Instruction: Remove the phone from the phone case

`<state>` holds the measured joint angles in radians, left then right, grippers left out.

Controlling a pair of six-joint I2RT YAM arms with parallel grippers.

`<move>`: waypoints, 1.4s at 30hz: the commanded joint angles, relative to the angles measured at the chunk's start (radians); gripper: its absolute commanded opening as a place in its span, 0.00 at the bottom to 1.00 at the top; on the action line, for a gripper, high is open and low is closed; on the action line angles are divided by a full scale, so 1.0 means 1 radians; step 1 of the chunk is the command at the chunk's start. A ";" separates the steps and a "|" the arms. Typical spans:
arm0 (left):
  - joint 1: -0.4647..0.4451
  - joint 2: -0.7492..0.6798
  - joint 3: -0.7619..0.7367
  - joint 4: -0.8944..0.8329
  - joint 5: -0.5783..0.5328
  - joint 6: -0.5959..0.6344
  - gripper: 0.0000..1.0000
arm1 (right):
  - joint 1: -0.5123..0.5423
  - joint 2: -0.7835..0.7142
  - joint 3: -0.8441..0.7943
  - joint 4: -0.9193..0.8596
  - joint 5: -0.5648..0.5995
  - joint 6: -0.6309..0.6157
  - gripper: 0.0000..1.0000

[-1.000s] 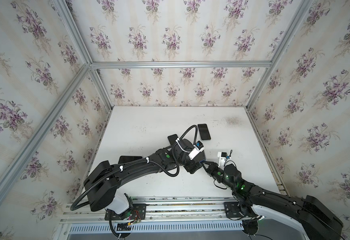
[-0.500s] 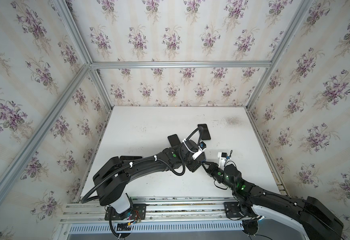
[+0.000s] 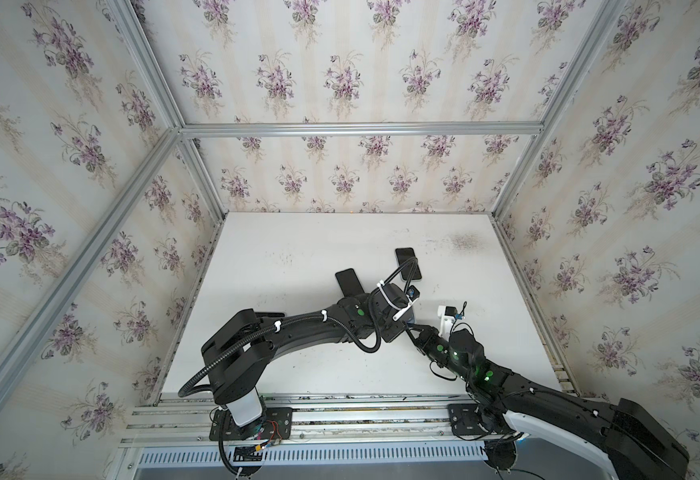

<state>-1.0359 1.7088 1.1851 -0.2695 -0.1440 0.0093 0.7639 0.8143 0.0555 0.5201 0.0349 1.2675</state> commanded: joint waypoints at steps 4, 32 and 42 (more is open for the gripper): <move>-0.016 0.014 0.014 0.005 -0.118 0.024 0.56 | 0.001 -0.007 0.002 0.069 -0.010 0.001 0.00; -0.094 -0.222 -0.167 0.104 -0.359 0.060 0.11 | 0.001 -0.236 0.021 -0.343 0.034 0.066 0.00; -0.175 -0.370 -0.313 -0.051 -0.637 -0.015 0.11 | -0.001 -0.224 0.037 -0.399 0.037 0.097 0.00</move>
<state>-1.1961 1.3575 0.8864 -0.2768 -0.6449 0.0437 0.7647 0.5888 0.0742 0.1322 0.0570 1.3468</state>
